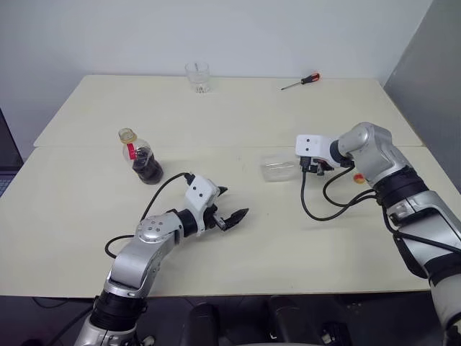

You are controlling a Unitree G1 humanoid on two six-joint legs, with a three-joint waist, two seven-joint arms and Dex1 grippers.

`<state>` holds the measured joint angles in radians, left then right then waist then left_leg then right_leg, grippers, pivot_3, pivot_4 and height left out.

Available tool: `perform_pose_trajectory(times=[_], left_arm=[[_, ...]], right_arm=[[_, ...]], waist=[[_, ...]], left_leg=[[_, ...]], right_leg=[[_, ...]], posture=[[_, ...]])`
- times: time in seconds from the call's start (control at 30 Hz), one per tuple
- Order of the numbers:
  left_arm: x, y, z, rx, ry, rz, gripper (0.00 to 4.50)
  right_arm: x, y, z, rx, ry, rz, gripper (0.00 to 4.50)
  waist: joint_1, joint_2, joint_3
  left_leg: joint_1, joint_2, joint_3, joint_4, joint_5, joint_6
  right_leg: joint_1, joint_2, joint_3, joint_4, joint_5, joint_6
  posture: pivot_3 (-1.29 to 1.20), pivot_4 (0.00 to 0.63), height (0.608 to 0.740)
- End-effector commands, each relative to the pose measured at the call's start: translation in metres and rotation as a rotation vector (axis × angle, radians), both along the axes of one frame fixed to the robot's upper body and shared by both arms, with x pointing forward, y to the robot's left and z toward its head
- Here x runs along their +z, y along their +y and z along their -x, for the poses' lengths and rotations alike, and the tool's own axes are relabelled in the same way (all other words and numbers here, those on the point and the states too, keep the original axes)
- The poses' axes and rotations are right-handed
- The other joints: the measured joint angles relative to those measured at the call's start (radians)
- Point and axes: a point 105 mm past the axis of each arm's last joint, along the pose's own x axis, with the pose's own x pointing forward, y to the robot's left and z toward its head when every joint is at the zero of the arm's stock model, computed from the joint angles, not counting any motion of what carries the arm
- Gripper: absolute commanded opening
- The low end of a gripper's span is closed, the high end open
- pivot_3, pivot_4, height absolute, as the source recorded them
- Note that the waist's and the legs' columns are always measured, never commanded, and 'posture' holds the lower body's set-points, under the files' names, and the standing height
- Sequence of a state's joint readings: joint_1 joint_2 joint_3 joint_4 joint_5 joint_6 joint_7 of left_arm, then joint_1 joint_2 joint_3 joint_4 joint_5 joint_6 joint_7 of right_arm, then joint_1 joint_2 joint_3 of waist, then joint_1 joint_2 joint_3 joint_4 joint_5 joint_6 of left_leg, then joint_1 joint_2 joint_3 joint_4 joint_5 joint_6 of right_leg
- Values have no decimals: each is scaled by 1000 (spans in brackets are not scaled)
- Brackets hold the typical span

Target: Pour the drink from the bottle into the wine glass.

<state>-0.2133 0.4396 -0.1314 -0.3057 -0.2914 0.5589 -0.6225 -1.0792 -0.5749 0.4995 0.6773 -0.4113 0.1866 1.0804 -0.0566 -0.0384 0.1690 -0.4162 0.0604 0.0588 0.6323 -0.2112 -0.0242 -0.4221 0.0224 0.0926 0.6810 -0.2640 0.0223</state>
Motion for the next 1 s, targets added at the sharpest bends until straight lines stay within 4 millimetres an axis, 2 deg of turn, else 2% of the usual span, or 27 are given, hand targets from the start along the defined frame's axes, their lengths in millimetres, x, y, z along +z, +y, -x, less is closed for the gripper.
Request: perform_pose_trajectory(times=[0.03,0.13,0.2,0.23,0.37,0.47,0.53,0.6,0.67,0.73,0.83,0.9,1.0], left_arm=[[12,-6,-1,-25,-57,12,4500],[13,-6,-3,-19,-62,12,4500],[14,-4,-4,-13,-65,11,4500],[13,-4,-4,-10,-65,10,4500],[12,-3,-3,-4,-64,9,4500],[13,-3,-3,-3,-66,8,4500],[13,-3,-3,-2,-68,7,4500],[14,-2,-3,1,-69,5,4500],[14,-1,-3,3,-69,4,4500],[12,-1,-2,-2,-65,1,4500],[13,-2,-2,-8,-62,5,4500],[19,0,-3,13,-49,65,4500],[39,11,-3,62,-3,242,4500]], right_arm=[[10,10,-3,42,-44,31,1818],[8,9,-5,43,-51,50,1242],[7,9,-6,47,-50,60,530],[5,9,-5,53,-44,69,322],[2,7,-2,76,-37,88,313],[14,18,-3,99,-84,15,313],[32,33,-6,102,-155,-123,313],[54,51,-9,67,-199,-384,312],[65,60,-10,36,-206,-543,311],[78,74,-11,-18,-187,-822,310],[88,90,-9,-70,-116,-1137,308],[88,108,-4,-101,-36,-1323,307],[76,125,3,-126,6,-1384,307]], waist=[[0,0,0],[0,0,0],[0,0,0],[0,0,0],[0,0,0],[0,0,0],[-1,0,0],[-4,0,0],[-7,0,0],[-4,0,0],[0,0,0],[0,0,0],[-1,0,0]], left_leg=[[0,0,0,0,0,0],[0,0,0,0,0,0],[0,0,0,0,0,0],[0,0,0,0,0,0],[0,0,0,0,0,0],[0,0,0,0,0,0],[0,0,0,0,0,0],[0,0,0,0,0,0],[0,0,-1,0,0,0],[0,1,-1,0,0,0],[0,2,-2,0,0,0],[-1,1,-1,0,0,0],[-1,1,-1,0,0,0]], right_leg=[[0,0,0,0,0,0],[0,0,0,0,0,0],[0,0,0,0,0,0],[0,0,0,0,0,0],[0,0,0,0,0,0],[0,0,0,0,0,0],[0,0,0,0,0,0],[0,0,1,1,0,0],[0,0,1,1,0,0],[0,0,0,1,0,0],[0,0,0,1,0,-1],[1,0,-1,1,0,0],[1,-1,-2,1,0,0]], posture=[[0,150,740],[0,150,740],[0,150,740],[0,150,740],[0,150,740],[0,150,740],[0,150,740],[0,150,740],[0,150,740],[0,150,740],[0,150,740],[0,150,740],[0,150,740]])
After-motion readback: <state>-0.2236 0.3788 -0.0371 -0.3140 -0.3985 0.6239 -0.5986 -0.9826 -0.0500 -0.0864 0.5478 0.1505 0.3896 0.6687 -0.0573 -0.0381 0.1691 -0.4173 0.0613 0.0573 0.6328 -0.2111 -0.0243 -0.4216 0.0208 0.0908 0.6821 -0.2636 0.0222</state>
